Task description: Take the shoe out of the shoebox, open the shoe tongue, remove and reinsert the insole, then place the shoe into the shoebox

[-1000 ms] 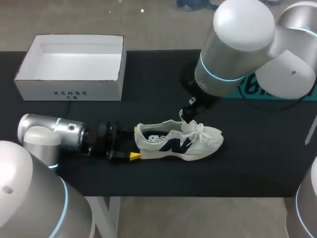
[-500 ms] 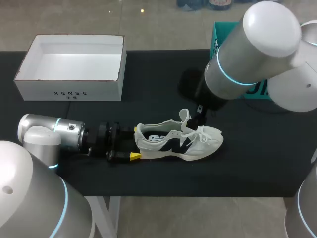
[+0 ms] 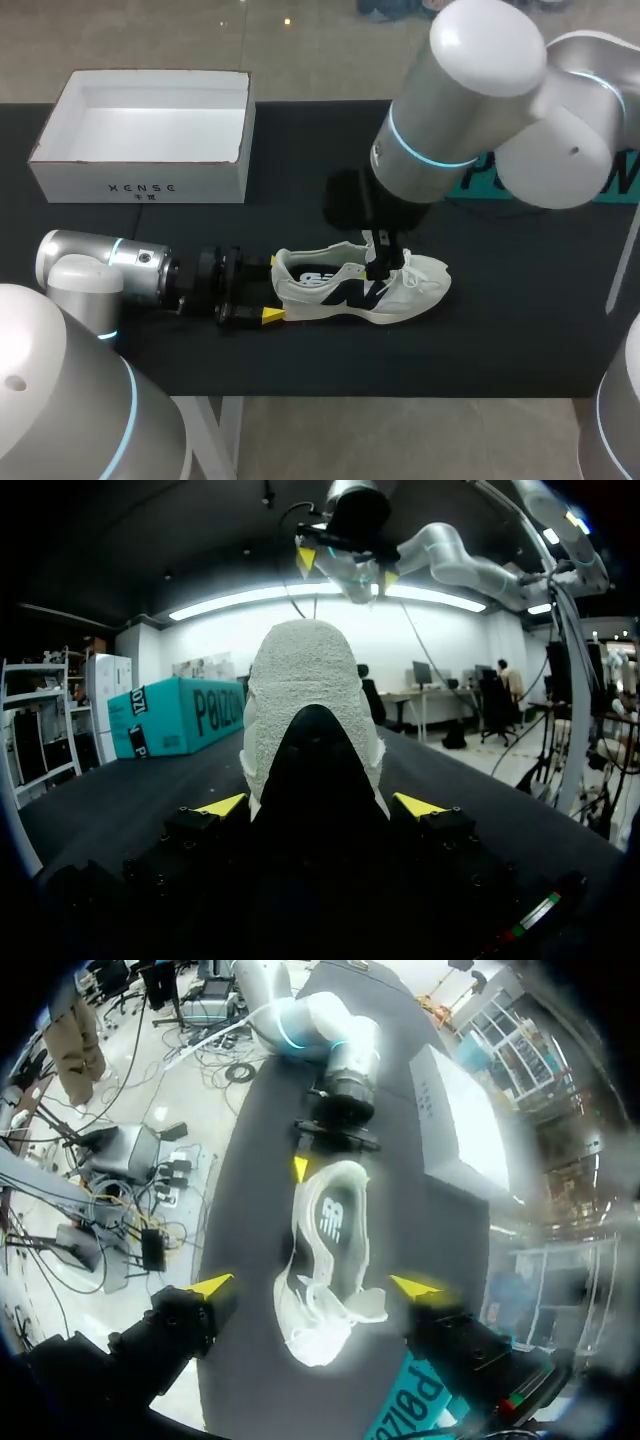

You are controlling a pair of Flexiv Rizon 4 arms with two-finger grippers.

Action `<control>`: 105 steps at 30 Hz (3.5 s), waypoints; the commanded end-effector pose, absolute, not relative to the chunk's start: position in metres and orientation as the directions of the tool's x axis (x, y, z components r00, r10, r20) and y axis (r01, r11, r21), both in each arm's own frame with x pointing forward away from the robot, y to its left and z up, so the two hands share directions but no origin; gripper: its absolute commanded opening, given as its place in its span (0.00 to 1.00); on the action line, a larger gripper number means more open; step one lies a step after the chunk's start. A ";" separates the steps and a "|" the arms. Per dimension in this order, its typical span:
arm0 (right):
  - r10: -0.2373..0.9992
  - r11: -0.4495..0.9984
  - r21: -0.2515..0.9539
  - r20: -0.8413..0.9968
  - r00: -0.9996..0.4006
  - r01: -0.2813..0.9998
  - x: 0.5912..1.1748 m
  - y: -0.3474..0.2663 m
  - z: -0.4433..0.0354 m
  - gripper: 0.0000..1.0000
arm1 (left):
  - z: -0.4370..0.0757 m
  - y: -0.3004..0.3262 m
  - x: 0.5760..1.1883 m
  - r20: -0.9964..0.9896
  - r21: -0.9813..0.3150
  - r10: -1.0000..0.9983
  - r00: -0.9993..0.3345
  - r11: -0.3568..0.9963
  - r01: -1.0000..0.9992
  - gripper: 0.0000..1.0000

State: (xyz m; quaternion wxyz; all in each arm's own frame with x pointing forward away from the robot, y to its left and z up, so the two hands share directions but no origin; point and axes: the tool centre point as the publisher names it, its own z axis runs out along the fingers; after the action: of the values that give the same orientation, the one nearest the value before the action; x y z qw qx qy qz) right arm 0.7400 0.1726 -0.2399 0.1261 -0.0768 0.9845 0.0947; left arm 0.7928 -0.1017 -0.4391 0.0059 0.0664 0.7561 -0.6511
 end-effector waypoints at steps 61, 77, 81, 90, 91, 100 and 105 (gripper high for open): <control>0.145 0.973 -0.145 -0.214 -0.966 0.179 0.834 0.181 -0.367 0.00 | -0.443 -0.102 0.793 -0.095 -0.984 0.092 -0.991 0.145 0.108 0.00; 0.146 0.973 -0.155 -0.173 -0.974 0.174 0.834 0.180 -0.387 0.00 | -0.443 -0.102 0.793 -0.095 -0.984 0.092 -0.991 0.145 0.108 0.00; 0.149 0.971 -0.159 -0.170 -0.974 0.176 0.833 0.179 -0.390 0.00 | -0.443 -0.102 0.793 -0.095 -0.984 0.092 -0.991 0.145 0.108 0.00; 0.155 0.970 -0.165 -0.149 -0.977 0.179 0.827 0.179 -0.398 0.11 | -0.443 -0.102 0.793 -0.095 -0.984 0.092 -0.991 0.145 0.108 0.00; 0.155 0.970 -0.165 -0.148 -0.977 0.179 0.826 0.180 -0.398 0.18 | -0.443 -0.102 0.793 -0.095 -0.984 0.092 -0.991 0.145 0.108 0.00; 0.162 0.970 -0.160 -0.151 -0.975 0.186 0.824 0.178 -0.395 0.44 | -0.443 -0.102 0.793 -0.095 -0.984 0.092 -0.991 0.145 0.108 0.00; 0.164 0.969 -0.162 -0.151 -0.975 0.188 0.824 0.177 -0.397 0.44 | -0.443 -0.102 0.793 -0.095 -0.984 0.092 -0.991 0.145 0.108 0.00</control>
State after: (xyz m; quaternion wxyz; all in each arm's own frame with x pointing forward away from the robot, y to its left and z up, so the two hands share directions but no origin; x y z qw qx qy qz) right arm 0.8222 0.1789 -0.3952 0.0678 0.0879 0.9899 -0.0881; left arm 0.7932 -0.1019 -0.4389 0.0058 0.0659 0.7559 -0.6513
